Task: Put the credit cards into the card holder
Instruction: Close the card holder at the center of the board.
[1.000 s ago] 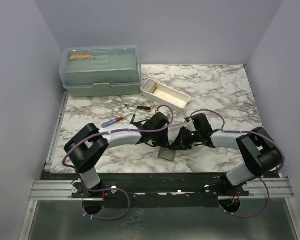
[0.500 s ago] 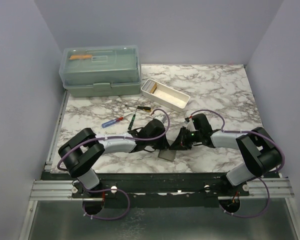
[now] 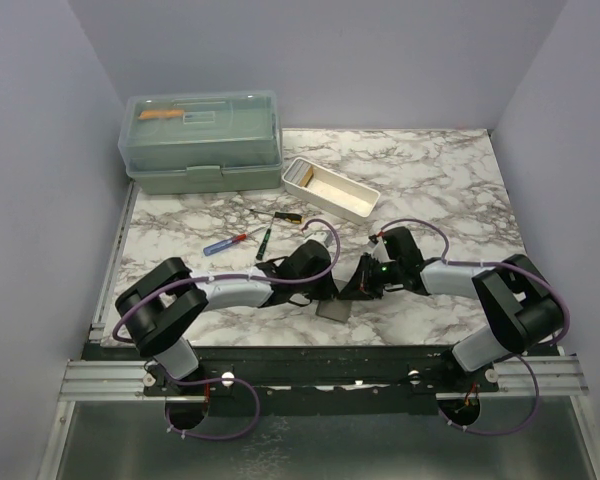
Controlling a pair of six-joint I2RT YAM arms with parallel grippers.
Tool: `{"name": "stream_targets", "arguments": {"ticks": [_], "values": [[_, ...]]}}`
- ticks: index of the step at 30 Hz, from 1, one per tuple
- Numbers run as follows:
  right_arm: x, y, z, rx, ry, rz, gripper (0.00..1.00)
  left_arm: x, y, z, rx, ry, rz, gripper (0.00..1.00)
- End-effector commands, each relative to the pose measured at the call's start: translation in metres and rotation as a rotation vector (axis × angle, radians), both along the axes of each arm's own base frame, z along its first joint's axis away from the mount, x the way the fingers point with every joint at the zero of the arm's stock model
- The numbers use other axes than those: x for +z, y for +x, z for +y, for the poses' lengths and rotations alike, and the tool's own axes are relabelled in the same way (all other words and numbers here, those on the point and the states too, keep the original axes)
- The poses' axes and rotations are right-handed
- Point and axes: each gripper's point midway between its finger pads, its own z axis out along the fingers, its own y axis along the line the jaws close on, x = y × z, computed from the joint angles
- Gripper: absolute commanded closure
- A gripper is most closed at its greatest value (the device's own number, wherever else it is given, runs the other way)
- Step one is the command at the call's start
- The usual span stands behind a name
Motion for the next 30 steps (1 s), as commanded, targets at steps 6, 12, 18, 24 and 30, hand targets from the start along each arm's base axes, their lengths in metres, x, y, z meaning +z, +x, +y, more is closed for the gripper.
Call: {"name": "stream_targets", "arguments": {"ticks": [6,12,18,24,30], "values": [[-0.025,-0.012,-0.03,-0.086,-0.172,0.004,0.92,-0.075,-0.052,0.066,0.063,0.249,0.116,1.0],[-0.025,-0.011,-0.032,-0.114,-0.166,-0.014,0.92,-0.089,-0.044,0.079,0.147,0.236,-0.039,1.0],[-0.027,0.0,-0.025,-0.131,-0.145,-0.014,0.92,-0.095,-0.042,0.099,0.183,0.312,-0.132,1.0],[-0.024,0.01,-0.021,-0.152,-0.131,-0.036,0.92,-0.098,-0.043,0.119,0.179,0.379,-0.273,1.0],[-0.018,0.014,-0.019,-0.159,-0.126,-0.045,0.92,-0.102,-0.043,0.118,0.152,0.502,-0.369,1.0]]}}
